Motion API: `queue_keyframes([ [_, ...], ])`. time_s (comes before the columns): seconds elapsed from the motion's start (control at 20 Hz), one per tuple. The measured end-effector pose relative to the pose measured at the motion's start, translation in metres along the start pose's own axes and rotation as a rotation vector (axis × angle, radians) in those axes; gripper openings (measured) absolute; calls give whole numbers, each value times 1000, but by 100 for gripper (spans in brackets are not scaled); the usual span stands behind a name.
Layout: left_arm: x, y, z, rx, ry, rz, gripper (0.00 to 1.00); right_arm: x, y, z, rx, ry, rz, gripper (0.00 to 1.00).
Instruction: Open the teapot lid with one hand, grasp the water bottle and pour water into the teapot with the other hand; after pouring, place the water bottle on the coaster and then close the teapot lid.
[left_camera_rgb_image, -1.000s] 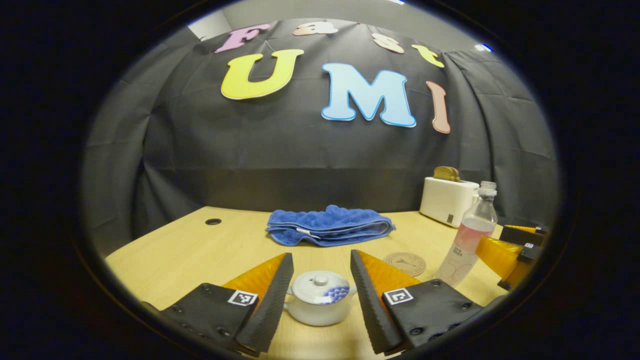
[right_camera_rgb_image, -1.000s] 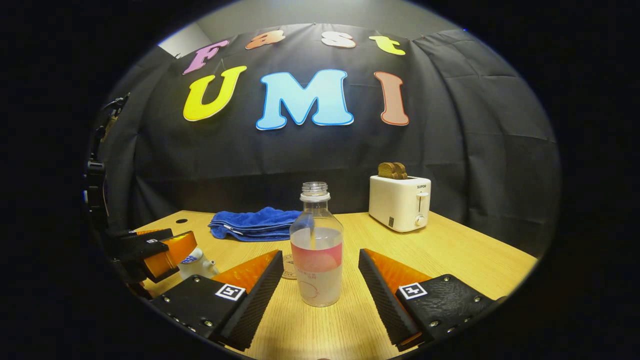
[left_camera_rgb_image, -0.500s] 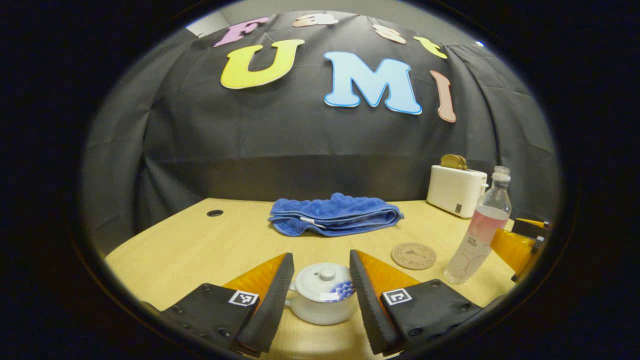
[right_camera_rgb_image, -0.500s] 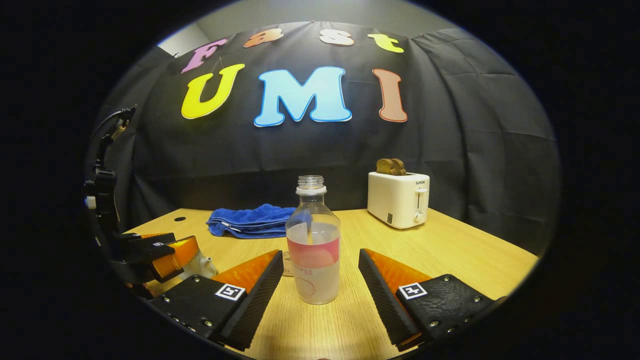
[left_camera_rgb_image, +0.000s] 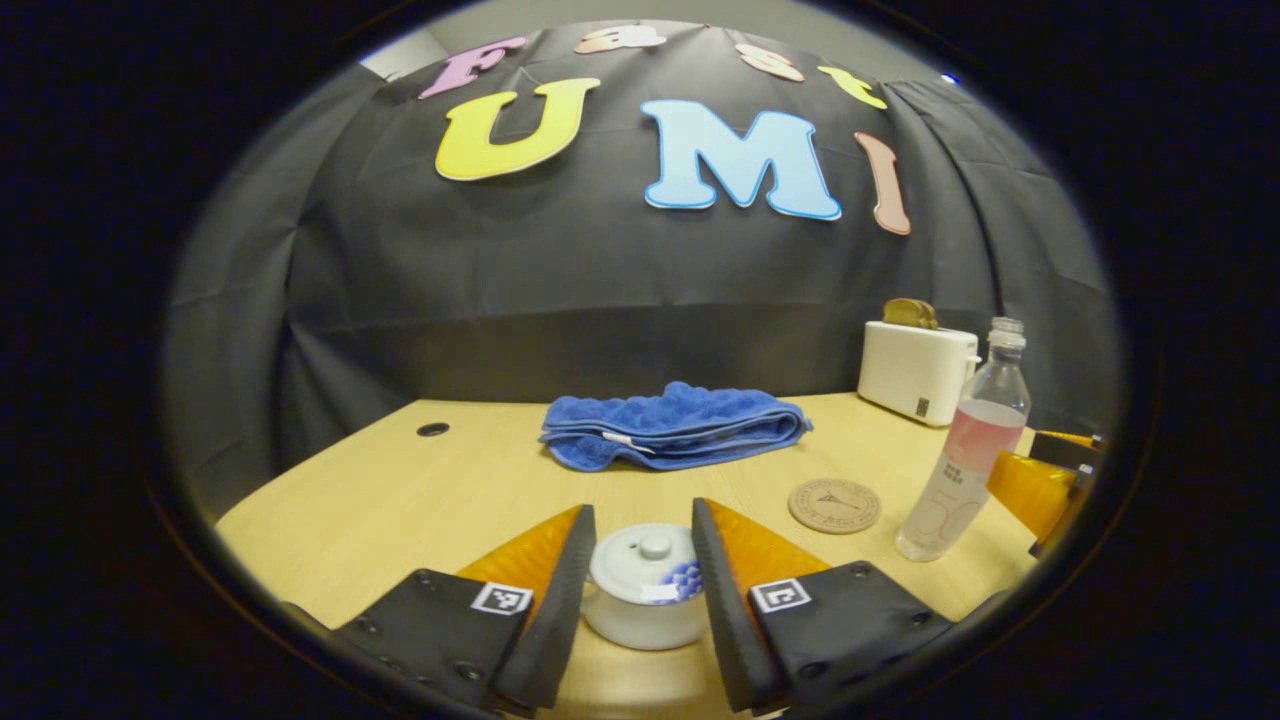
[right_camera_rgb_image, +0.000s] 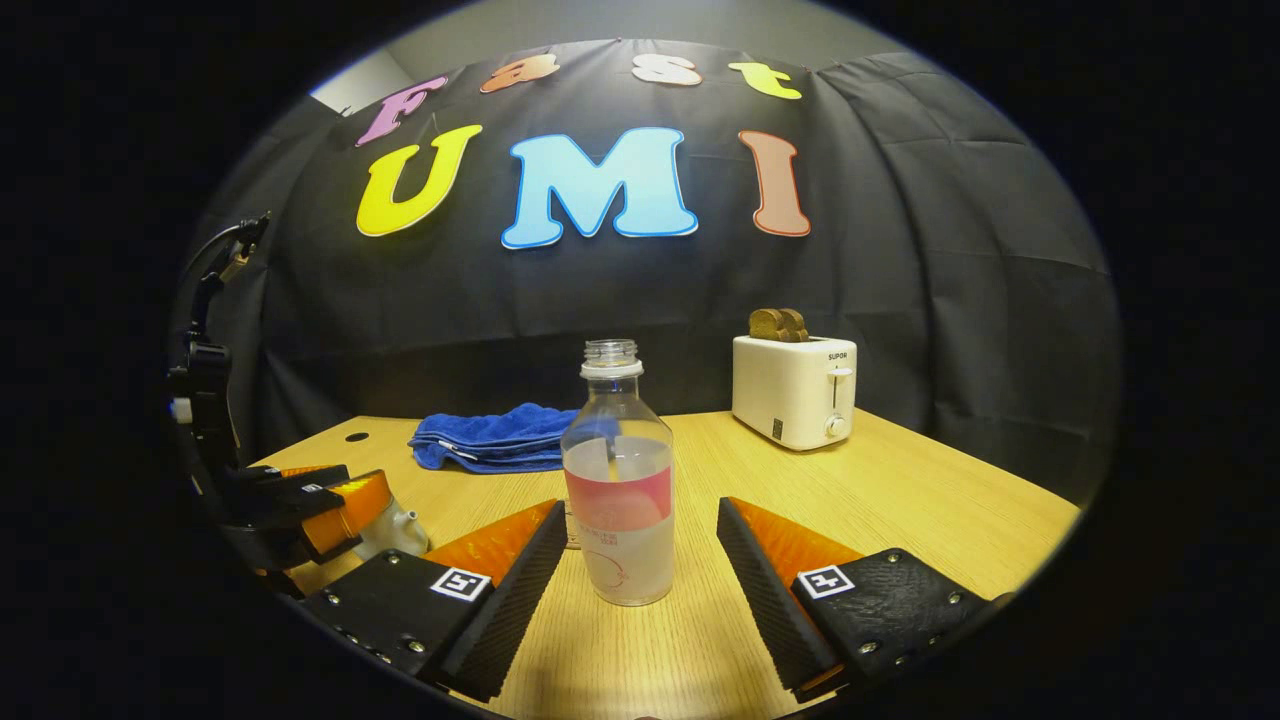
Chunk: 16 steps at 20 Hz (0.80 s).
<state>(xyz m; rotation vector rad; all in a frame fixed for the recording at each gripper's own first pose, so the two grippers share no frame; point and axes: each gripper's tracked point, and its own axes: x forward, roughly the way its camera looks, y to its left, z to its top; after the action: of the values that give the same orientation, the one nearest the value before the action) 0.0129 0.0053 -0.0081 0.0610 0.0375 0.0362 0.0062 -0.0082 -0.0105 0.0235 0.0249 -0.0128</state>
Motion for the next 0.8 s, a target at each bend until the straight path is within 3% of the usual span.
queue_keyframes([
  [0.05, -2, -1, 1, 11, 3, 1, 43, 0, 0, 0, 0, 0, 0, 96],
  [0.1, 0, -1, -1, 27, 5, 3, 42, 0, -1, 1, 1, 0, -2, 96],
  [0.3, 1, -9, 0, 68, 16, -10, 20, 0, -1, 0, 1, 2, -3, 96],
  [0.45, 4, -9, 2, 86, 13, -6, 13, 0, -1, -2, 1, 4, -4, 96],
  [0.8, -3, -4, 16, -37, -21, -61, 13, 4, 1, -3, -13, 8, -3, 96],
])
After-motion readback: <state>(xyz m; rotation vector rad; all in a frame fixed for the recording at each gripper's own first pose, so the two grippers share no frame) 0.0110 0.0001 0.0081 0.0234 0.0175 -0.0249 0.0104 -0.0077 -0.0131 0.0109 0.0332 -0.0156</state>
